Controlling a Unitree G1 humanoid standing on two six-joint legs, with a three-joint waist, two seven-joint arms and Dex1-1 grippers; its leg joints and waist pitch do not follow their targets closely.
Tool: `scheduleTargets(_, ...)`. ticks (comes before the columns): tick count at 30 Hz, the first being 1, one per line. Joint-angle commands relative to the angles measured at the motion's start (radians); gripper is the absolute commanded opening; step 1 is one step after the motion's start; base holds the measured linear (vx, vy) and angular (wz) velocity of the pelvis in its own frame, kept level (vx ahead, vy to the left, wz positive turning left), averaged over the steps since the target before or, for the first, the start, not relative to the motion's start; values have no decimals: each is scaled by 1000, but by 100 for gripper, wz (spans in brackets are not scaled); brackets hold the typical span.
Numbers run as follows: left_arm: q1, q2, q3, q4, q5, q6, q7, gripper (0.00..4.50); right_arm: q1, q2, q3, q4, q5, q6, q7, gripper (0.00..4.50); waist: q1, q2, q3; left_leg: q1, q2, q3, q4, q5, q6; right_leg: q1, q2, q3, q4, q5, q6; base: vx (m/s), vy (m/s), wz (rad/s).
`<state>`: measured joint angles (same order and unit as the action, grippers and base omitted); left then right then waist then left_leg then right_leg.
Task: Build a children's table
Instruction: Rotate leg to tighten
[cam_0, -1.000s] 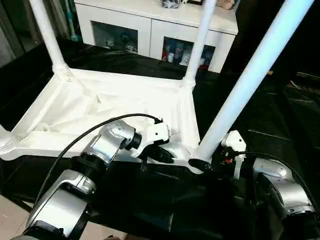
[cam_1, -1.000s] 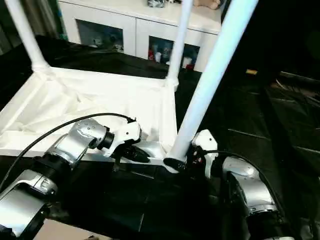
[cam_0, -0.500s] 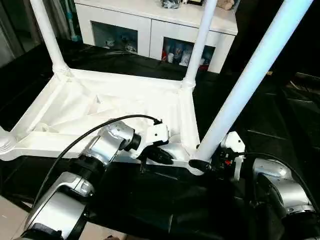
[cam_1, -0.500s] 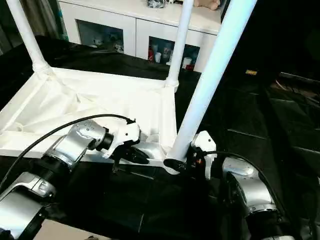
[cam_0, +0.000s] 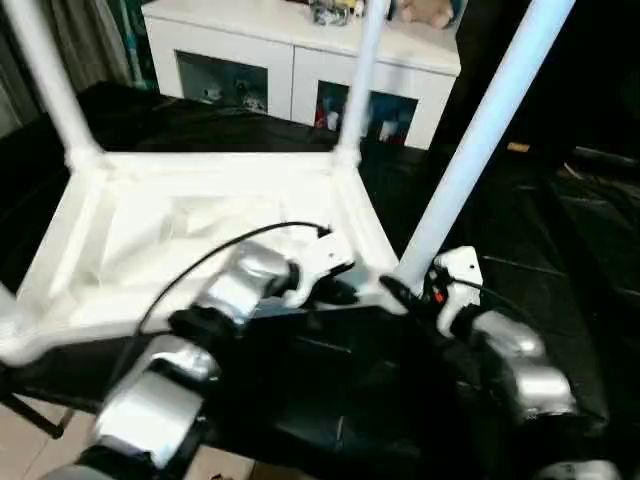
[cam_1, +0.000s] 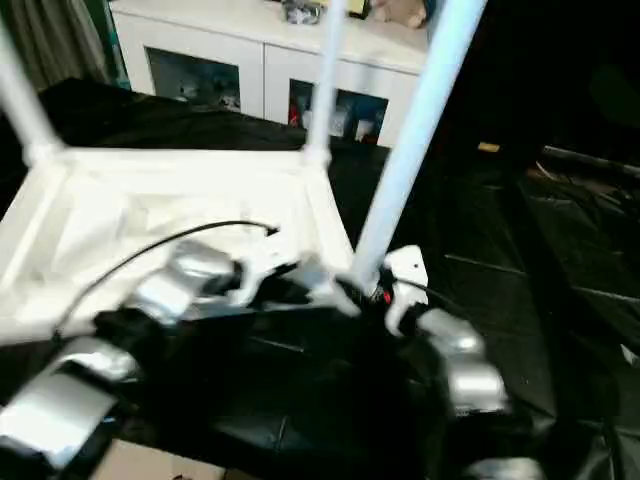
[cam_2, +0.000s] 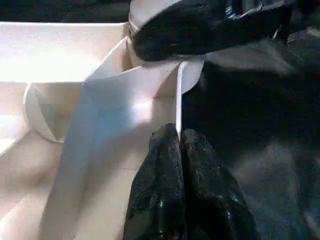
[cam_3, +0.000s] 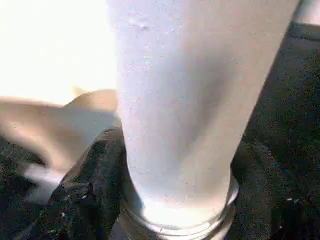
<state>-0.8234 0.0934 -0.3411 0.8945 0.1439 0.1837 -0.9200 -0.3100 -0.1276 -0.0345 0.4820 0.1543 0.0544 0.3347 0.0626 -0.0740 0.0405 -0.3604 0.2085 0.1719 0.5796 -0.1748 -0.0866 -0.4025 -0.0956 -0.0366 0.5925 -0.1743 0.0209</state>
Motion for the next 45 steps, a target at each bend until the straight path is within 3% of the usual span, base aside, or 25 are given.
scheduleTargets(1,9,-22,-10,76,32,30,91,0,17,14,-28,1,-48,-10,-129,265,-4,7,-37,12,7,3,-82,-390,-16,17,-27,21,-90,-385,-151,0,0,0)
scheduleTargets(7,3,-74,-7,99,43,14,163,0,44,142,4,-52,-89,-43,-278,265,-10,10,-16,5,8,1,-92,-413,5,9,-23,23,-94,-384,-122,0,0,0)
scheduleTargets(8,7,-76,-10,93,44,15,160,0,53,155,13,-64,-89,-47,-278,265,-8,13,-17,12,9,1,-92,-430,5,6,-22,23,-97,-389,-118,0,0,0)
scheduleTargets(9,8,-78,-14,94,46,13,158,0,59,169,19,-71,-83,-50,-273,265,-9,9,-16,7,9,-1,-94,-422,11,11,-24,23,-95,-379,-116,0,0,0)
scheduleTargets(11,8,-78,-17,100,47,6,155,0,62,183,22,-73,-73,-60,-275,335,-9,11,-15,4,10,-1,-99,-401,13,15,-25,23,-96,-361,-112,0,0,0)
scheduleTargets(13,10,-68,-17,99,47,2,138,0,57,180,18,-72,-69,-66,-272,335,-11,14,-15,1,10,-4,-101,-416,8,16,-25,22,-97,-378,-106,0,0,0)
scheduleTargets(14,11,-59,-18,95,46,-3,119,0,50,168,16,-74,-71,-68,-263,363,-16,14,-18,-4,9,-7,-103,-422,3,21,-27,21,-96,-394,-101,0,0,0)
scheduleTargets(15,11,-50,-17,91,45,-8,102,0,43,152,13,-79,-70,-66,-244,363,-20,12,-19,-8,9,-9,-104,-414,0,24,-28,20,-97,-395,-98,0,0,0)
scheduleTargets(16,11,-49,-17,92,45,-9,100,0,41,149,12,-78,-69,-66,-239,375,-20,13,-20,-7,8,-8,-103,-414,1,24,-27,20,-98,-394,-97,0,0,0)
scheduleTargets(17,10,-37,-19,85,45,-16,79,0,33,118,10,-89,-59,-55,-196,375,-22,14,-24,-3,9,-6,-100,-415,5,22,-29,21,-99,-387,-105,0,0,0)
scheduleTargets(19,6,-20,-22,81,45,-27,52,0,24,69,8,-101,-47,-36,-132,375,-21,15,-39,-3,11,-5,-97,-380,13,34,-32,21,-93,-346,-123,0,0,0)
scheduleTargets(21,7,-11,-25,77,44,-39,32,0,23,41,8,-112,-38,-23,-93,375,-20,14,-37,-7,12,-1,-94,-342,25,35,-30,22,-90,-283,-146,0,0,0)
scheduleTargets(22,5,1,-24,74,39,-41,8,0,21,1,3,-126,-15,-6,-29,375,-18,17,-49,-5,13,2,-90,-288,33,43,-33,22,-80,-207,-175,0,0,0)
scheduleTargets(25,9,31,-31,58,34,-54,-53,0,24,-86,2,-149,26,32,114,375,-14,18,-52,-6,14,5,-81,-224,58,52,-31,21,-68,-94,-213,0,0,0)
scheduleTargets(26,18,65,-43,32,28,-67,-132,0,34,-172,18,-161,51,57,265,375,-12,19,-54,-7,13,6,-77,-185,73,55,-30,20,-61,-31,-235,0,0,0)
scheduleTargets(28,22,87,-52,17,27,-62,-181,0,41,-228,46,-162,50,51,367,375,-8,13,-56,-6,13,9,-70,-151,100,60,-30,20,-53,37,-263,0,0,0)
scheduleTargets(32,33,116,-70,-9,22,-69,-275,0,48,-287,83,-157,74,61,518,375,-3,10,-53,0,18,11,-70,-178,115,56,-35,20,-56,-25,-294,0,0,0)
scheduleTargets(33,33,116,-70,-9,22,-69,-275,0,48,-287,83,-157,74,61,518,375,-2,11,-53,0,19,11,-71,-178,112,56,-36,20,-56,-31,-294,0,0,0)
scheduleTargets(34,38,125,-73,-26,17,-64,-306,0,43,-291,88,-146,83,64,545,375,-1,3,-53,0,20,12,-70,-177,110,55,-35,20,-56,-36,-293,0,0,0)
scheduleTargets(35,44,133,-77,-44,11,-66,-333,0,38,-292,91,-138,89,63,564,375,2,2,-53,1,21,11,-71,-179,109,55,-37,20,-54,-45,-295,0,0,0)
scheduleTargets(40,64,152,-85,-96,-6,-53,-391,0,21,-291,109,-111,105,64,622,375,10,6,-54,6,22,13,-71,-171,101,50,-35,20,-51,-41,-299,0,0,0)
scheduleTargets(41,68,153,-87,-107,-8,-47,-395,0,15,-290,112,-96,98,57,632,375,10,-4,-54,3,21,14,-69,-169,99,52,-36,19,-49,-40,-300,0,0,0)
scheduleTargets(42,71,154,-88,-115,-9,-42,-396,0,10,-288,113,-83,92,51,637,375,15,0,-55,6,21,14,-69,-168,98,50,-37,20,-48,-47,-296,0,0,0)
scheduleTargets(45,77,155,-87,-126,-7,-39,-399,0,1,-292,120,-61,82,44,654,375,21,-1,-55,5,21,15,-68,-154,96,51,-36,20,-47,-33,-295,0,0,0)
